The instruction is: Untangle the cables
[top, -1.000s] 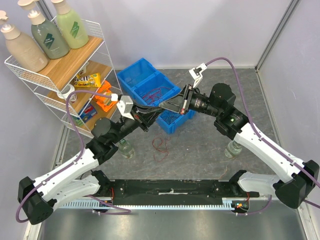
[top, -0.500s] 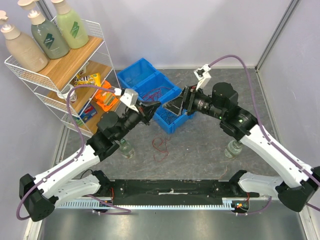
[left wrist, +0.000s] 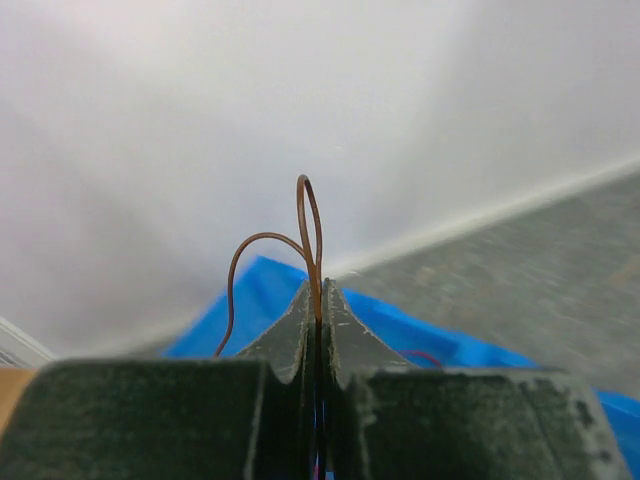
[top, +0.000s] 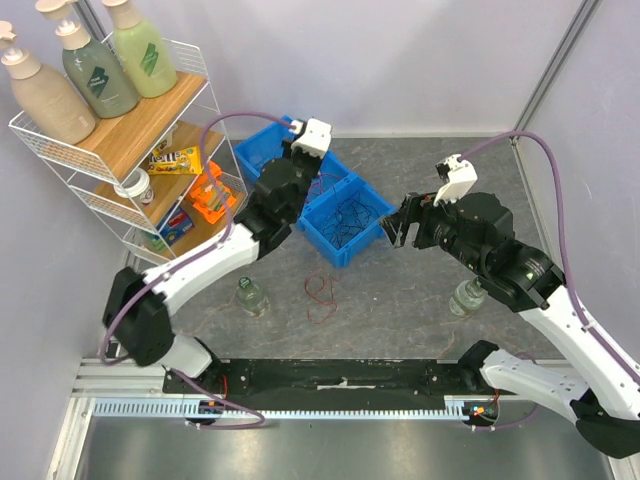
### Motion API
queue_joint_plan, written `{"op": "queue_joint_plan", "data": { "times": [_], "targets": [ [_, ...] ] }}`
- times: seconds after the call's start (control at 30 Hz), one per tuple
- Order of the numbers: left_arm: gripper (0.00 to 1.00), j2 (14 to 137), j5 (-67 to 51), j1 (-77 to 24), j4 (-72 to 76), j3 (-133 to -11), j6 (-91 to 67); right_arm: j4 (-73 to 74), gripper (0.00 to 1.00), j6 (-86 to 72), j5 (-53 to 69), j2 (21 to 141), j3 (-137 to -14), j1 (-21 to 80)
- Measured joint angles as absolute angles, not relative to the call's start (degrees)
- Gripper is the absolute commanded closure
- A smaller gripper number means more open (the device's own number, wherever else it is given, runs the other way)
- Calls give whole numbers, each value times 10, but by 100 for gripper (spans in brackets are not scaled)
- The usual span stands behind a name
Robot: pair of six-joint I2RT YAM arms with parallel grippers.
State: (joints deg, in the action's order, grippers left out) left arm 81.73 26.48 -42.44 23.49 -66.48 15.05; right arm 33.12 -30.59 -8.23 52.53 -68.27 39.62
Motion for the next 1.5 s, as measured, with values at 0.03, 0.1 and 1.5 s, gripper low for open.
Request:
{"op": "queue_joint_plan", "data": {
  "times": [0.03,0.1,1.5],
  "targets": [
    [98,845,275,-419,261,-682,190,336,13,-306,-84,523,-679,396],
    [98,891,287,-404,296,-717,251,345,13,-306,-88,519,-675,396],
    [9,1160,-38,-169,-158,-1067,101,314,17,-312,-39,544,-620,396]
  ]
}}
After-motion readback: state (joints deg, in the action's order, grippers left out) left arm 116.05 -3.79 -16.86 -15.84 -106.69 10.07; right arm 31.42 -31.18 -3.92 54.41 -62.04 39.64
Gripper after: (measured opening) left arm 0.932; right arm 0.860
